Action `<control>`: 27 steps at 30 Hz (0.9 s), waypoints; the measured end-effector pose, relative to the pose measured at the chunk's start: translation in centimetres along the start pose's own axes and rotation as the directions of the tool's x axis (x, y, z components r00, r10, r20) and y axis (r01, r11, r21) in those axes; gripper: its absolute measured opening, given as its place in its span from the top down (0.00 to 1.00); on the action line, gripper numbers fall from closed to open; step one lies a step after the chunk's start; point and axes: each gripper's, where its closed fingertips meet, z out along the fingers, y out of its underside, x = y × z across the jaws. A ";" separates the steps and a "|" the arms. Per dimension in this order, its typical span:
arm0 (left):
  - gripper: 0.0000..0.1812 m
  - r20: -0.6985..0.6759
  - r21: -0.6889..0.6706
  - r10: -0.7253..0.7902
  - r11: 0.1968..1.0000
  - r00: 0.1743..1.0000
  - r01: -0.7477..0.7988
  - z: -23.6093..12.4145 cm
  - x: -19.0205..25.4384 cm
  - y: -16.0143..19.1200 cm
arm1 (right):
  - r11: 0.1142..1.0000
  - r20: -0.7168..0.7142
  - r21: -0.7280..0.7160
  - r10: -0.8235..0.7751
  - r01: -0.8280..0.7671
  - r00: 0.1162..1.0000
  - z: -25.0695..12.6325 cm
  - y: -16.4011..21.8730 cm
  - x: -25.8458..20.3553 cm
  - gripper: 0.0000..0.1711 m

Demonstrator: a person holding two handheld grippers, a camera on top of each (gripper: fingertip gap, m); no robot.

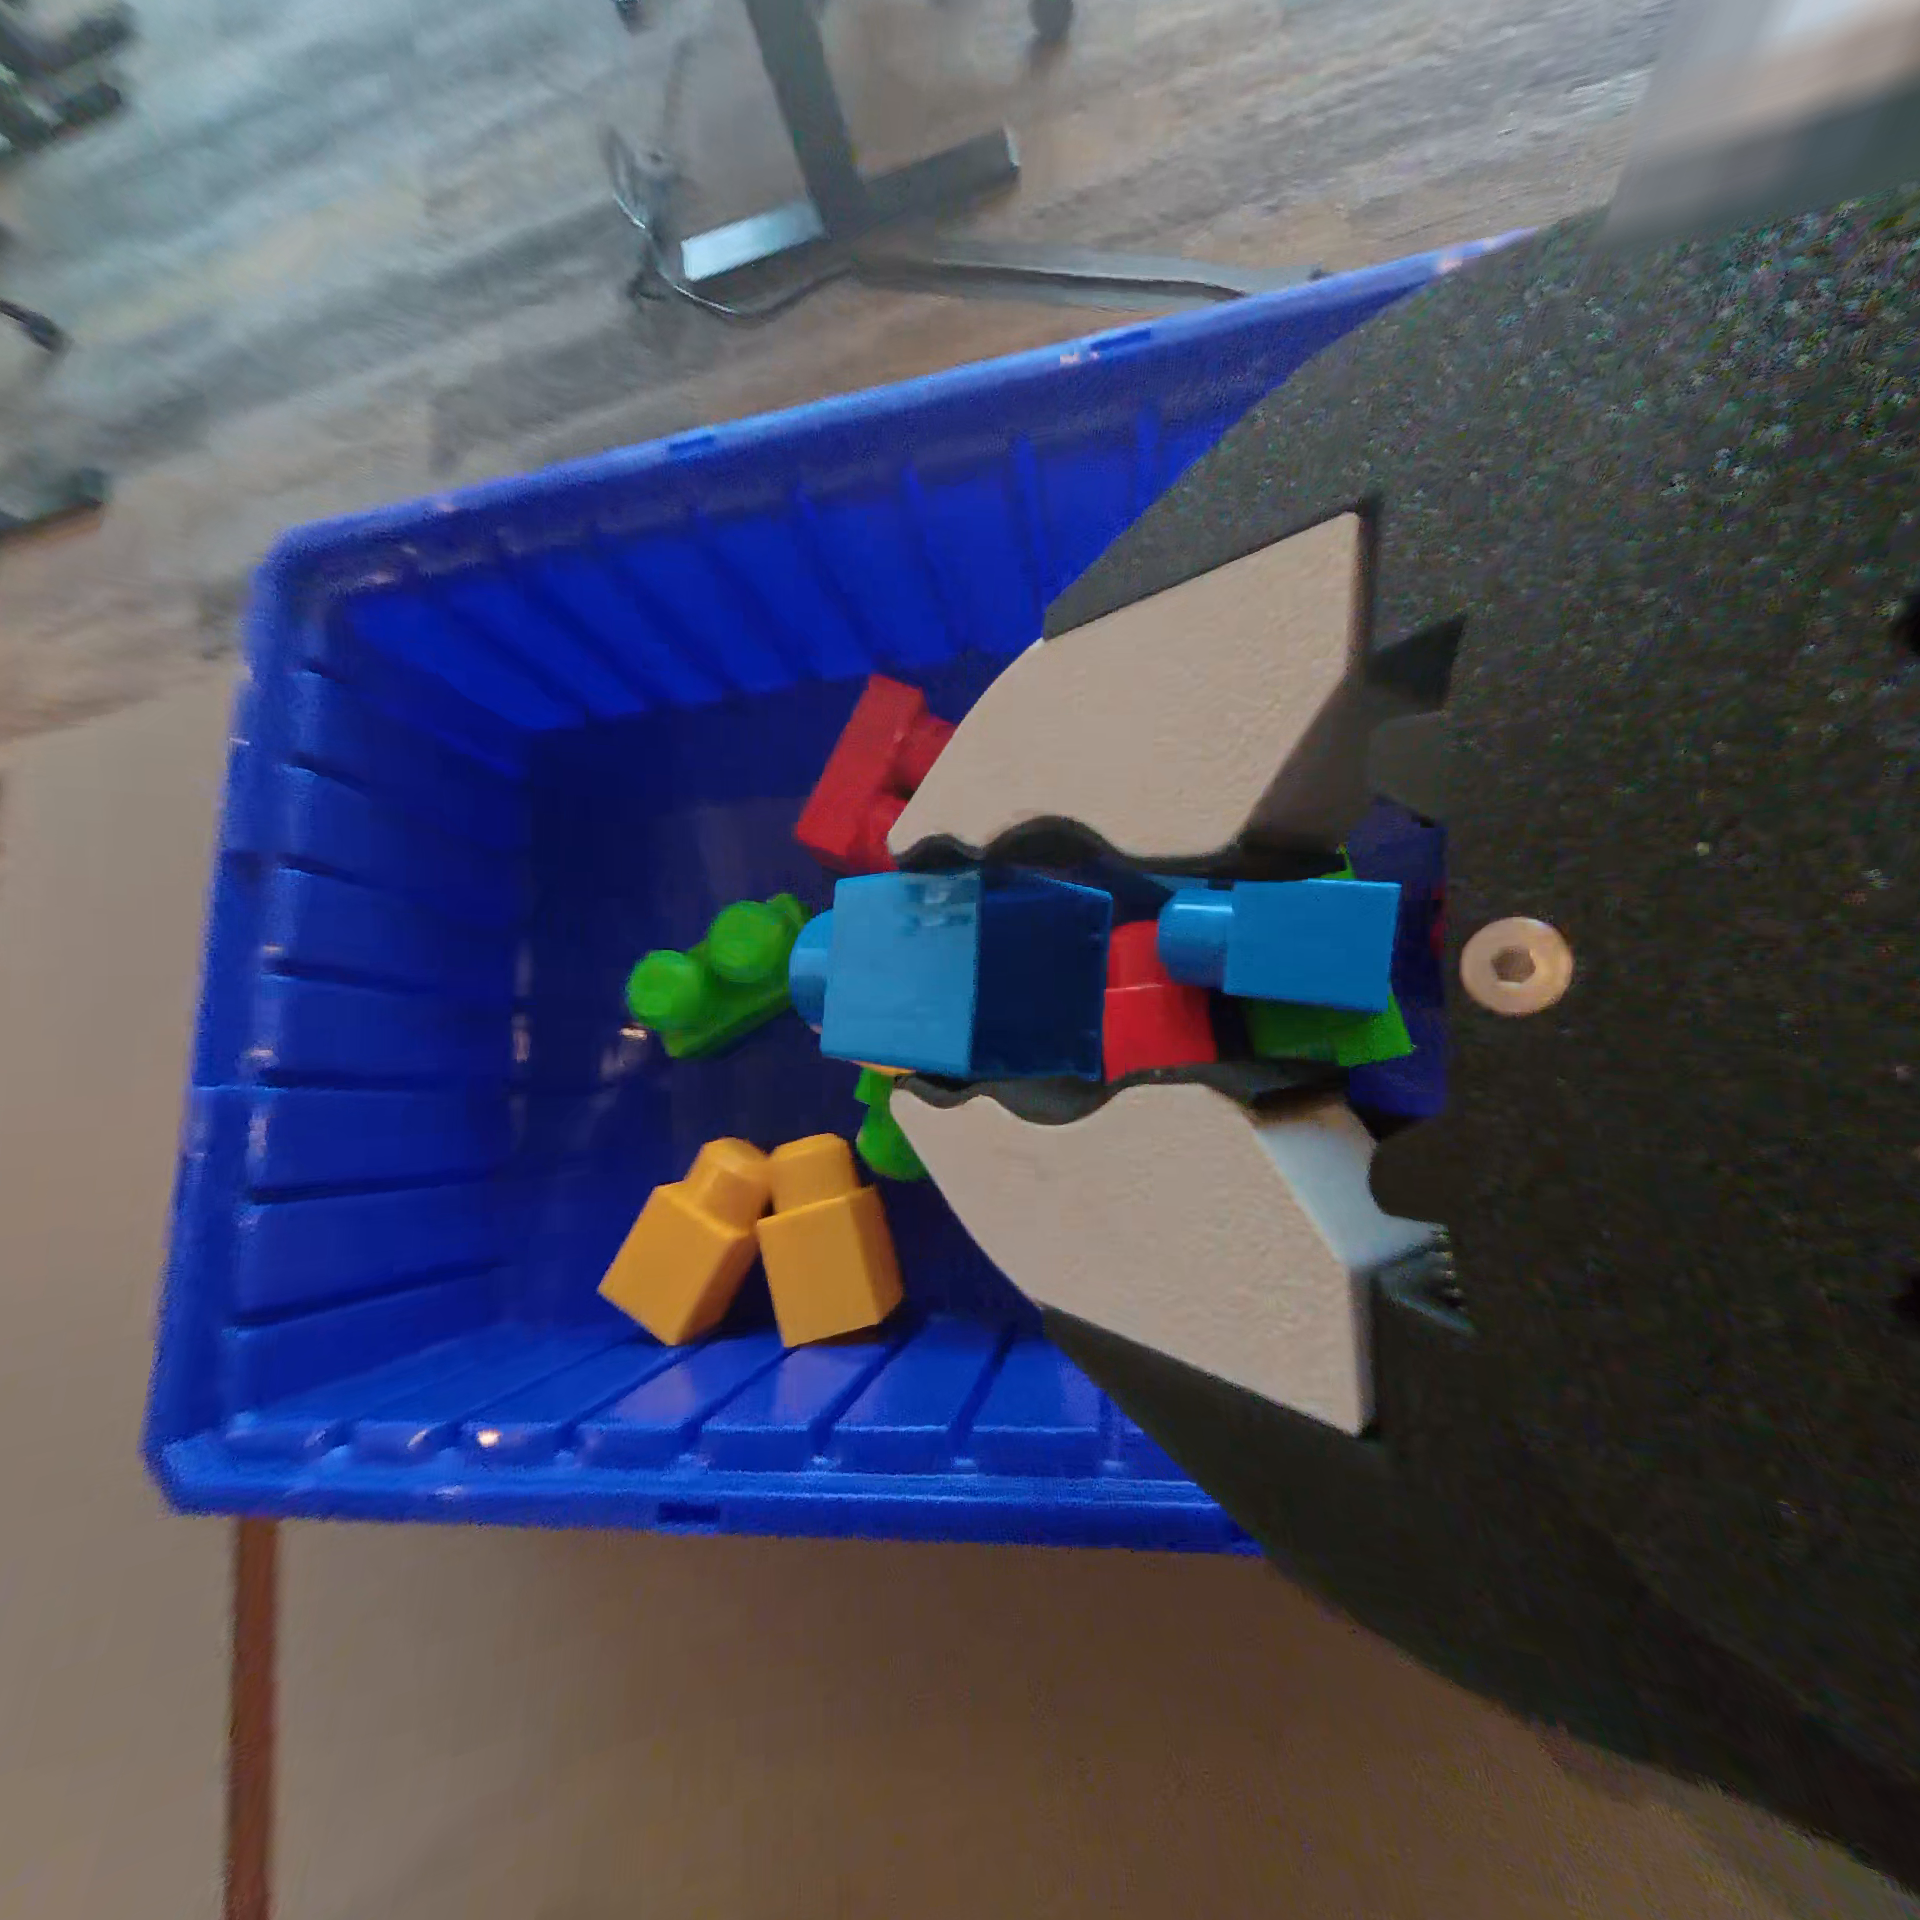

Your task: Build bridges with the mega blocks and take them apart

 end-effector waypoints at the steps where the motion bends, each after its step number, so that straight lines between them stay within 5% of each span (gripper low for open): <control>1: 0.81 0.001 -0.001 0.000 1.000 1.000 0.000 -0.1 0.0 0.0 | 1.000 0.008 -0.019 0.010 -0.010 1.000 0.2 0.3 -0.1 0.79; 6: 0.80 0.007 -0.027 0.006 1.000 1.000 -0.006 -0.1 -0.1 0.3 | 0.992 0.105 0.095 0.078 -0.088 0.991 -1.0 -1.8 -1.1 0.58; 11: 0.80 -0.012 -0.145 0.032 0.989 0.999 -0.033 0.3 0.1 2.1 | 0.880 0.402 0.467 -0.126 -0.084 0.907 -7.7 -8.0 -7.5 0.58; 15: 0.80 -0.035 -0.282 0.064 0.957 0.997 -0.071 1.3 0.5 4.5 | 0.679 0.587 0.723 -0.505 -0.129 0.633 -17.3 -10.3 -16.4 0.60; 19: 0.80 -0.058 -0.392 0.090 0.914 0.994 -0.106 2.6 0.8 6.7 | 0.511 0.571 0.819 -0.772 -0.262 0.279 -26.2 -9.2 -24.2 0.58; 23: 0.80 -0.094 -0.466 0.103 0.874 0.990 -0.135 3.9 1.4 8.4 | 0.528 0.550 0.812 -0.835 -0.248 0.025 -29.6 -6.6 -30.9 0.57; 27: 0.80 -0.127 -0.534 0.114 0.830 0.985 -0.164 4.9 2.0 10.1 | 0.534 0.527 0.830 -0.845 -0.159 -0.088 -30.2 -4.3 -36.0 0.59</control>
